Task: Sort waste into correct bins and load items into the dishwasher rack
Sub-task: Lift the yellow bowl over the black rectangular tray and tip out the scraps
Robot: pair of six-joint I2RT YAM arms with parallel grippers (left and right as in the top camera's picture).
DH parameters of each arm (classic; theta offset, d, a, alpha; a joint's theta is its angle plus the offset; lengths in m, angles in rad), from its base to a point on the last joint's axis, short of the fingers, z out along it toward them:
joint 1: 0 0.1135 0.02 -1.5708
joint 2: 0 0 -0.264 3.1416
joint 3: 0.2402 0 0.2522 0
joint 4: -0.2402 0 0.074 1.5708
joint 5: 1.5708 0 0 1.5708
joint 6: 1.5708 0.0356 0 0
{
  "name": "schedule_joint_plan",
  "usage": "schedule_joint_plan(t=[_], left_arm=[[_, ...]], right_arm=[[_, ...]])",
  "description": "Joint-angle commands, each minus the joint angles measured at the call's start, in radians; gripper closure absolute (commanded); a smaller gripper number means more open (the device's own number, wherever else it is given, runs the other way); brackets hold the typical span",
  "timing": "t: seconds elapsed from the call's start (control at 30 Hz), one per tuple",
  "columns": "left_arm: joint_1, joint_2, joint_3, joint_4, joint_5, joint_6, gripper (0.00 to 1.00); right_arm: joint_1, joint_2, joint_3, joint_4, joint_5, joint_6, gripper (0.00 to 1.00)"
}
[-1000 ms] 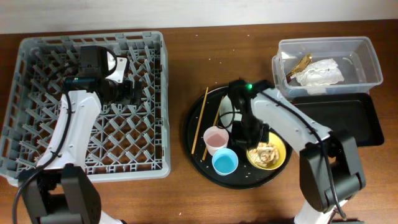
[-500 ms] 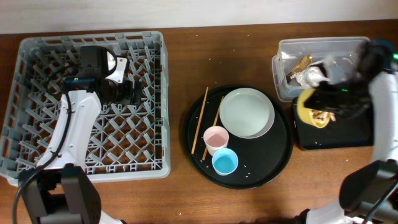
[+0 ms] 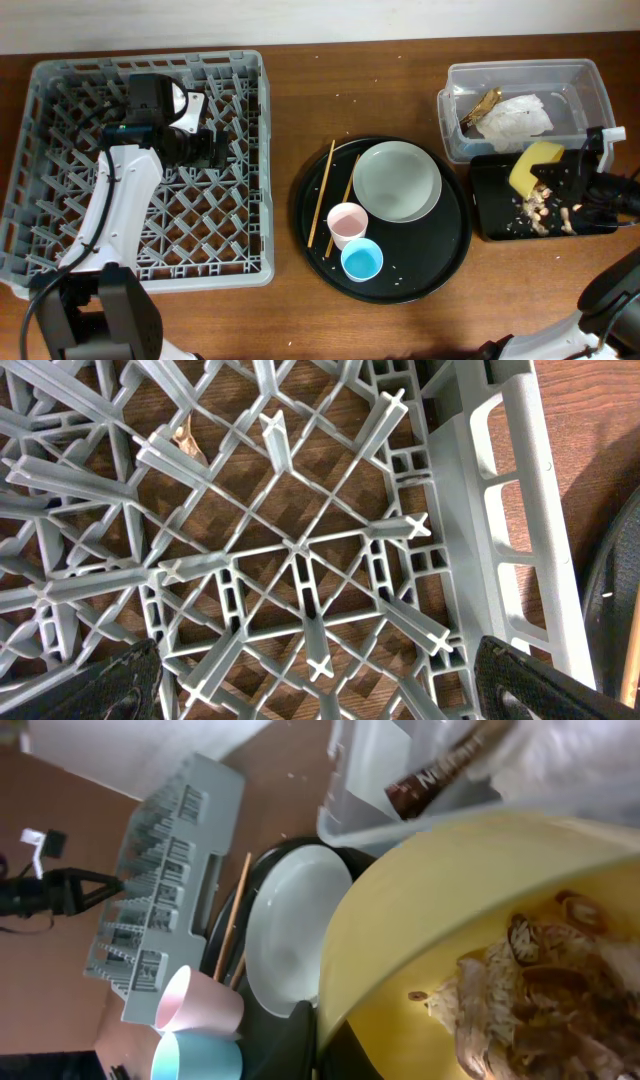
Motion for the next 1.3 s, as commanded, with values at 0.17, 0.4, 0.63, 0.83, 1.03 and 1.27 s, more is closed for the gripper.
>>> schedule_joint_plan(t=[0.17, 0.4, 0.63, 0.83, 1.03, 1.27], left_arm=[[-0.002, 0.005, 0.017, 0.002, 0.01, 0.009, 0.01], [-0.002, 0.005, 0.017, 0.002, 0.01, 0.009, 0.01], [-0.002, 0.005, 0.017, 0.002, 0.01, 0.009, 0.01], [-0.002, 0.005, 0.017, 0.002, 0.01, 0.009, 0.01], [-0.002, 0.005, 0.017, 0.002, 0.01, 0.009, 0.01], [-0.002, 0.005, 0.017, 0.002, 0.01, 0.009, 0.01]], right_arm=[[-0.045, 0.005, -0.037, 0.03, -0.274, -0.011, 0.96], [-0.203, 0.014, -0.051, -0.015, -0.39, 0.222, 0.96], [-0.224, 0.014, -0.051, -0.019, -0.392, 0.106, 0.94], [-0.16, 0.006, -0.05, -0.123, -0.375, -0.093, 0.96], [-0.113, -0.058, -0.039, -0.237, -0.334, -0.158, 0.96], [0.276, -0.319, -0.01, -0.375, 0.051, -0.024, 0.96]])
